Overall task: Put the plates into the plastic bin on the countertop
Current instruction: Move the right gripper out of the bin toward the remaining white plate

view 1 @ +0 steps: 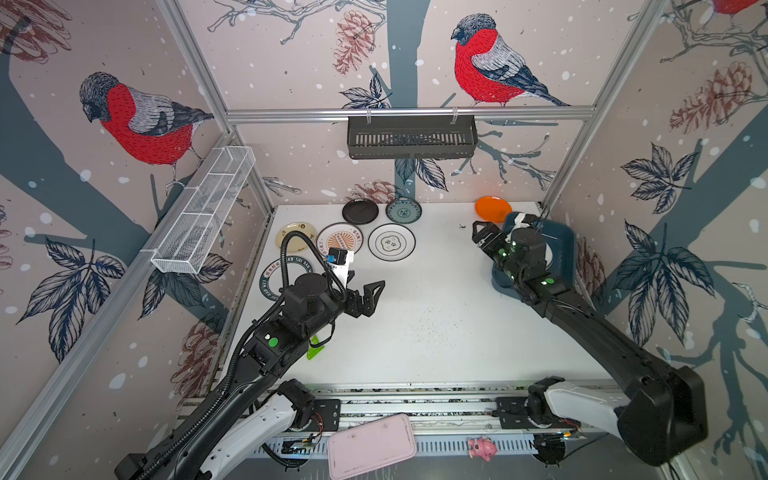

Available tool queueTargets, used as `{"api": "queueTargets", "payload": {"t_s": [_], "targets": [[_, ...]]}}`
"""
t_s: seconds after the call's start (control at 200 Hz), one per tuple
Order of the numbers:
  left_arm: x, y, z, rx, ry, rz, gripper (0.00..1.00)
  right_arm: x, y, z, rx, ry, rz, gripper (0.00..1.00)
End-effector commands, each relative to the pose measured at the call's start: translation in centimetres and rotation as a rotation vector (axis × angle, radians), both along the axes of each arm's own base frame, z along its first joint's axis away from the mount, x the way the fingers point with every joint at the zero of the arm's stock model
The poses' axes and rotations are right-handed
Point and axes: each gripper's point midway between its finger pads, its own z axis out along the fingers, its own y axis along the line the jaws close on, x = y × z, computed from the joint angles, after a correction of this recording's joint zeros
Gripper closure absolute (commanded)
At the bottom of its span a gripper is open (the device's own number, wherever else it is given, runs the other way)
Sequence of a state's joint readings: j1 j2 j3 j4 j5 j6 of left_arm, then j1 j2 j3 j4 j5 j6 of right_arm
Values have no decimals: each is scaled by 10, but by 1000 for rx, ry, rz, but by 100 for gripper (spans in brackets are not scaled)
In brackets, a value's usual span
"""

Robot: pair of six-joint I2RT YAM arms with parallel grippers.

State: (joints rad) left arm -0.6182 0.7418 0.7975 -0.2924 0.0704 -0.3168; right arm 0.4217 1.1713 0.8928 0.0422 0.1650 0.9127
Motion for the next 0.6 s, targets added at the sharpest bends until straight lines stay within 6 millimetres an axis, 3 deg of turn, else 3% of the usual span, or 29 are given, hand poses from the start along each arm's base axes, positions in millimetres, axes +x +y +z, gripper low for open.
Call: {"api": "queueTargets", "payload": {"t_s": [0.0, 0.21, 0.315, 0.355, 0.47, 0.595], "targets": [[6, -6, 8, -31, -11, -7, 4, -10, 8, -5, -63, -1, -23, 0], [8, -26, -5, -30, 67, -89, 3, -25, 55, -25, -80, 44, 95, 1], [8, -36, -14, -38, 111, -133, 3, -38, 93, -32, -89, 63, 220, 0], [9, -37, -18, -44, 135, -134, 4, -42, 107, -43, -119, 86, 251, 0], [8, -41, -25, -63, 176, -146, 4, -56, 138, -47, -150, 104, 314, 0], [10, -35, -34, -75, 212, -112, 4, -64, 156, -45, -175, 119, 333, 0]]}}
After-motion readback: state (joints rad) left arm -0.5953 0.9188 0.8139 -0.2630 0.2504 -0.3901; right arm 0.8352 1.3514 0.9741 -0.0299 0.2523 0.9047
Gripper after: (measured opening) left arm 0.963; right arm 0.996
